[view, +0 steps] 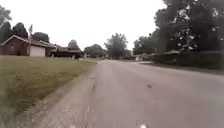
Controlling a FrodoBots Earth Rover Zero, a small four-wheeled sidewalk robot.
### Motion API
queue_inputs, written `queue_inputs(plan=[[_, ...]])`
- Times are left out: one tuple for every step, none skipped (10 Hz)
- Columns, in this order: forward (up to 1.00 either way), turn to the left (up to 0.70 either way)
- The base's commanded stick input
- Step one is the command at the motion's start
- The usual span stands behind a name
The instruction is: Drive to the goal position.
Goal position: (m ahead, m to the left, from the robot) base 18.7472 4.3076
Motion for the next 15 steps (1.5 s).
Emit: queue_inputs(plan=[[0.7, 0.0], [0.7, 0.0], [0.7, 0.0], [0.7, 0.0], [0.7, 0.0], [0.7, 0.0], [0.7, 0.0], [0.7, 0.0], [0.7, 0.0], [0.7, 0.0], [0.7, 0.0], [0.7, 0.0], [0.7, 0.0], [0.7, 0.0], [0.7, 0.0]])
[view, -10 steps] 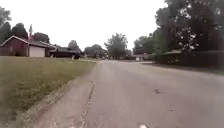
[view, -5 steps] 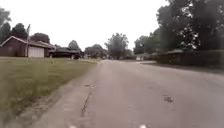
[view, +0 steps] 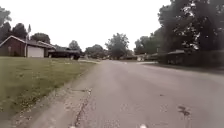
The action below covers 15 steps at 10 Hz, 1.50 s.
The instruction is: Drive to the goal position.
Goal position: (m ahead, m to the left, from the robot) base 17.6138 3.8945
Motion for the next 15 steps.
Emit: queue_inputs(plan=[[0.7, 0.0], [0.7, 0.0], [0.7, 0.0], [0.7, 0.0], [0.7, 0.0], [0.7, 0.0], [0.7, 0.0], [0.7, 0.0], [0.7, 0.0], [0.7, 0.0], [0.7, 0.0], [0.7, 0.0], [0.7, 0.0], [0.7, 0.0], [0.7, 0.0]])
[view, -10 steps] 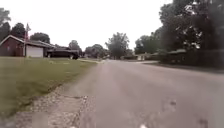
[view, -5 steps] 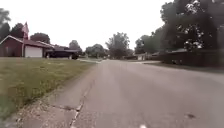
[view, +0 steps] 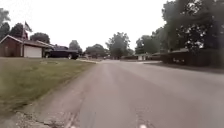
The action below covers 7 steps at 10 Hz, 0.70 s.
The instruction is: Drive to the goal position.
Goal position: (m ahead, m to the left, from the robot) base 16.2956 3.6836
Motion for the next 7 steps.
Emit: queue_inputs(plan=[[0.7, 0.0], [0.7, 0.0], [0.7, 0.0], [0.7, 0.0], [0.7, 0.0], [0.7, 0.0], [0.7, 0.0]])
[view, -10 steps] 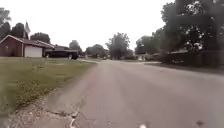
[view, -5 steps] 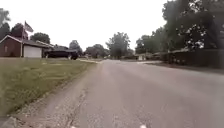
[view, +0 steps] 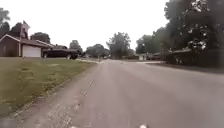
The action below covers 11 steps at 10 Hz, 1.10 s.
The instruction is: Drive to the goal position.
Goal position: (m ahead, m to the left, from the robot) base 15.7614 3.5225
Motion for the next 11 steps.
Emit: queue_inputs(plan=[[0.7, 0.0], [0.7, 0.0], [0.7, 0.0], [0.7, 0.0], [0.7, 0.0], [0.7, 0.0], [0.7, 0.0], [0.7, 0.0], [0.7, 0.0], [0.7, 0.0], [0.7, 0.0]])
